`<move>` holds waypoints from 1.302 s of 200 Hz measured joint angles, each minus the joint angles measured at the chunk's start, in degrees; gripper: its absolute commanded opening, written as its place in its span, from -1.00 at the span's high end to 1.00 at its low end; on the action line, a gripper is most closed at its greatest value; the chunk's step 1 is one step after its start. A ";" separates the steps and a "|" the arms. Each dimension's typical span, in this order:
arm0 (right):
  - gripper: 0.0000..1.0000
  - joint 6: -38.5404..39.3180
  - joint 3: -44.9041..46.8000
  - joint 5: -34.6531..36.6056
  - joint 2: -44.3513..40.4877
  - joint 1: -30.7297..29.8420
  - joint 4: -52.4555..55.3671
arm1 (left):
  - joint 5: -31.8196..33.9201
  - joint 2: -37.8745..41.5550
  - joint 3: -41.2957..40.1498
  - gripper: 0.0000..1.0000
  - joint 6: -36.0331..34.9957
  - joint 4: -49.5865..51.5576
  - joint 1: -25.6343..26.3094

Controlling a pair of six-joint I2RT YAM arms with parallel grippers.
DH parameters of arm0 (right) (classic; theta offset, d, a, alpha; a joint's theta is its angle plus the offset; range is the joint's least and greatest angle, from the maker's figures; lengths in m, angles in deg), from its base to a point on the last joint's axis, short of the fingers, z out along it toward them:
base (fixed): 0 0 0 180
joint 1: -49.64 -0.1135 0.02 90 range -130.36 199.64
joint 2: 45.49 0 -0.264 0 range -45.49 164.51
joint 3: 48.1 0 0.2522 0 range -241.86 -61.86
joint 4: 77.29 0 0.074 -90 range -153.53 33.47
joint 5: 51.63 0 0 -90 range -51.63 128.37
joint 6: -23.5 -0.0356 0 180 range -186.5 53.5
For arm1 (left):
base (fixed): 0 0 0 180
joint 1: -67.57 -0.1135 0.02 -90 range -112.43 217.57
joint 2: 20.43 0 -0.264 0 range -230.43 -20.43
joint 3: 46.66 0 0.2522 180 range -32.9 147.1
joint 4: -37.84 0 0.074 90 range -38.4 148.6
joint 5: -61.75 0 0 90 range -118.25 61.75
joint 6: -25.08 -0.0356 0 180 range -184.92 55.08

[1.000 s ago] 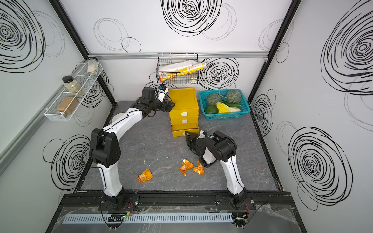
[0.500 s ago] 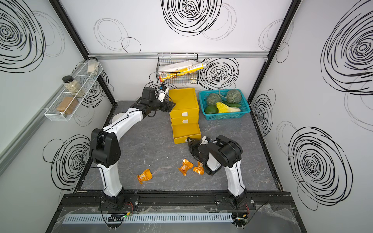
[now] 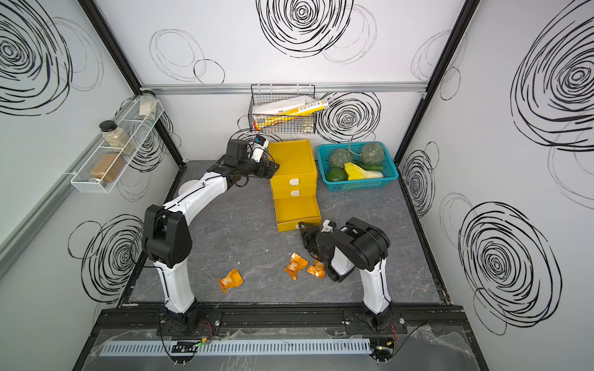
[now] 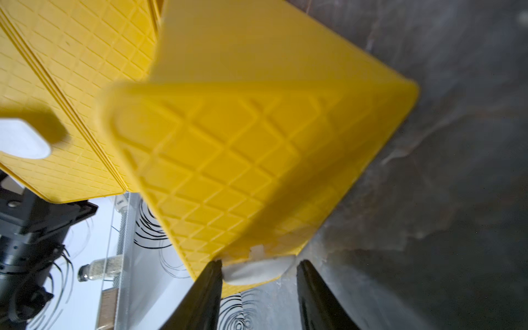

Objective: Place the cookies into the drawer by color
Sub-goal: Open the drawer in the storage box, then pick up the cookie at the center of the board.

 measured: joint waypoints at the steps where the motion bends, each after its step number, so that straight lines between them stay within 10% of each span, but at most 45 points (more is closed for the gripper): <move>1: -0.10 -0.09 0.07 0.04 0.00 -0.04 0.04 | -0.02 0.00 0.00 -0.87 0.00 0.00 0.00; 132: -0.48 17.44 2.19 6.14 -34.84 -2.32 36.52 | 2.47 6.16 -3.82 -0.98 -0.35 2.91 0.98; 260: -1.00 32.61 1.68 17.03 -65.37 -3.08 78.03 | 1.77 32.24 -19.74 -0.98 -4.37 2.14 4.13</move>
